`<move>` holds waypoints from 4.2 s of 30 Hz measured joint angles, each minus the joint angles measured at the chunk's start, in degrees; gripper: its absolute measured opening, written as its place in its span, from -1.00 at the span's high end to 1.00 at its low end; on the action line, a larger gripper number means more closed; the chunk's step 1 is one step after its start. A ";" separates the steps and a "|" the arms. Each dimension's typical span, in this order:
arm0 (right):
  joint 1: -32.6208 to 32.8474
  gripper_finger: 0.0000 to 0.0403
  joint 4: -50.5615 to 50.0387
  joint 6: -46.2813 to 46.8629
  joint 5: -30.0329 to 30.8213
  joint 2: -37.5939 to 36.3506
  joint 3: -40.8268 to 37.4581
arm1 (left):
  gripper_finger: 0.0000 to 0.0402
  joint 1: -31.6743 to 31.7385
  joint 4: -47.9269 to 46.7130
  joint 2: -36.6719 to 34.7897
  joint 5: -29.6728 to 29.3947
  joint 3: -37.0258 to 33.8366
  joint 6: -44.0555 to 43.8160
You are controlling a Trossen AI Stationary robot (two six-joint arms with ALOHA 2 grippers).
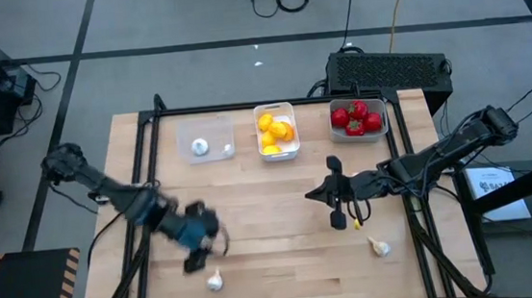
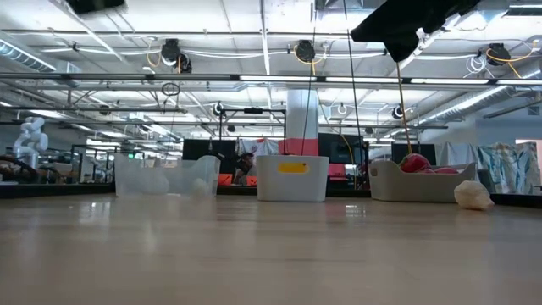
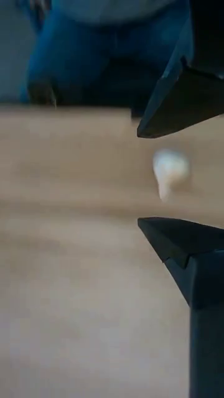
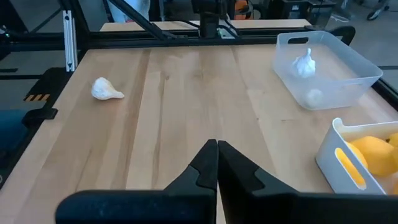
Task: Sort produce into baskets
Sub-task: Put the white garlic into the transparent bin
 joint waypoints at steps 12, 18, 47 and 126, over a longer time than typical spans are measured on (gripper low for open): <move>0.26 1.00 0.06 0.42 0.00 0.00 0.00 | -0.02 -18.44 16.11 11.16 -10.47 0.00 -4.36; 0.26 1.00 0.28 1.75 0.00 0.43 0.00 | 0.04 -18.47 15.06 18.46 -5.15 0.00 -4.16; 0.08 1.00 7.05 4.48 -5.79 5.22 -0.07 | 0.05 -18.30 9.24 26.22 -5.46 -2.25 -1.11; -0.25 1.00 5.38 -0.20 -5.79 5.18 0.00 | 0.56 65.56 0.32 10.82 -9.78 -2.29 44.23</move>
